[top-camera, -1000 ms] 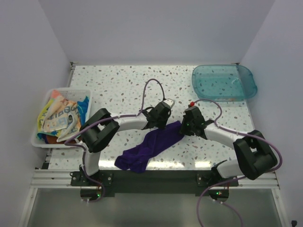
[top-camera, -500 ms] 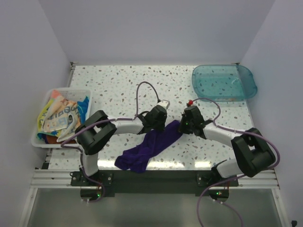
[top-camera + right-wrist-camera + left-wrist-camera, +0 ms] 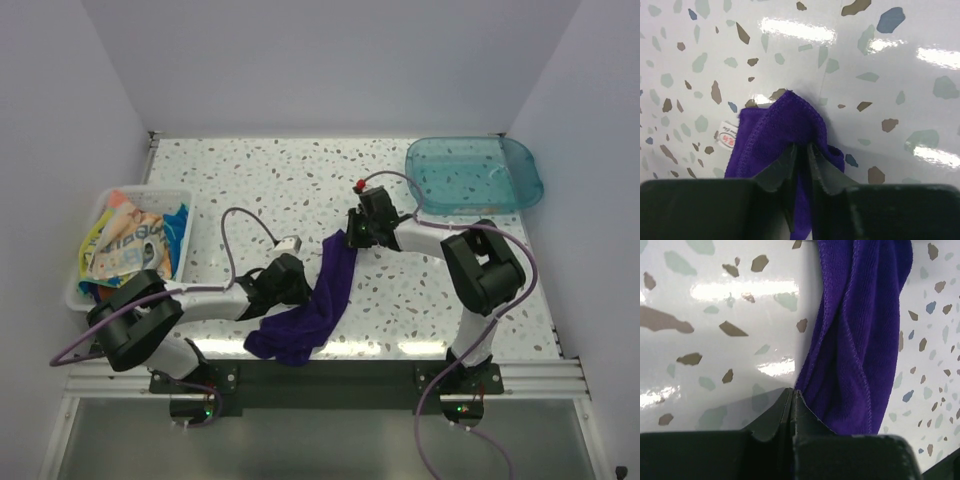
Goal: Fold and stack the towels
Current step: Flatten out the crumpled towel
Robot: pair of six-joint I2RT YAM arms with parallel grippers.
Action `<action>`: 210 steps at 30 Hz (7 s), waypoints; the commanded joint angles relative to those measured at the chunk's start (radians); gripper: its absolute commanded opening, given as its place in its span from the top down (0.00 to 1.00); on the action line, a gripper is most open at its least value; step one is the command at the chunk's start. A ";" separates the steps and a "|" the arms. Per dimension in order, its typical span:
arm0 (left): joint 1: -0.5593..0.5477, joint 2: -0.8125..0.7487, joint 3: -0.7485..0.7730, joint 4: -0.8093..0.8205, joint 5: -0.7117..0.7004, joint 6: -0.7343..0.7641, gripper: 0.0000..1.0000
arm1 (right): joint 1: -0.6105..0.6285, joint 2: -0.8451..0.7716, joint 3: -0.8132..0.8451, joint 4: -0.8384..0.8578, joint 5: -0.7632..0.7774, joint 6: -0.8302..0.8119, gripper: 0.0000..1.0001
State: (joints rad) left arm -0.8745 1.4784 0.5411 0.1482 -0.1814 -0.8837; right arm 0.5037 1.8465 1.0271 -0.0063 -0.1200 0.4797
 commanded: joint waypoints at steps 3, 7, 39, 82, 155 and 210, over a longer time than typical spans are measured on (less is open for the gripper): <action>-0.003 -0.098 -0.072 -0.094 -0.024 -0.049 0.87 | -0.002 -0.052 0.103 -0.184 0.143 -0.110 0.63; 0.012 -0.155 -0.044 -0.110 -0.046 -0.018 0.72 | 0.027 -0.112 0.157 -0.299 0.218 -0.076 0.53; 0.132 0.072 0.207 -0.073 -0.036 0.193 0.44 | 0.160 0.266 0.574 -0.603 0.488 0.181 0.69; 0.160 0.134 0.310 -0.140 -0.044 0.249 0.53 | 0.124 -0.110 0.194 -0.311 0.247 0.111 0.48; 0.183 0.106 0.397 -0.229 0.134 0.373 0.42 | 0.072 -0.593 -0.290 -0.593 0.585 0.297 0.69; 0.201 0.145 0.301 -0.636 -0.294 0.270 0.69 | -0.168 -0.126 0.085 -0.348 0.267 -0.055 1.00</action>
State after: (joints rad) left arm -0.7357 1.6352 0.8661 -0.3313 -0.3973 -0.6575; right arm 0.3378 1.7046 1.0405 -0.3557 0.1085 0.4717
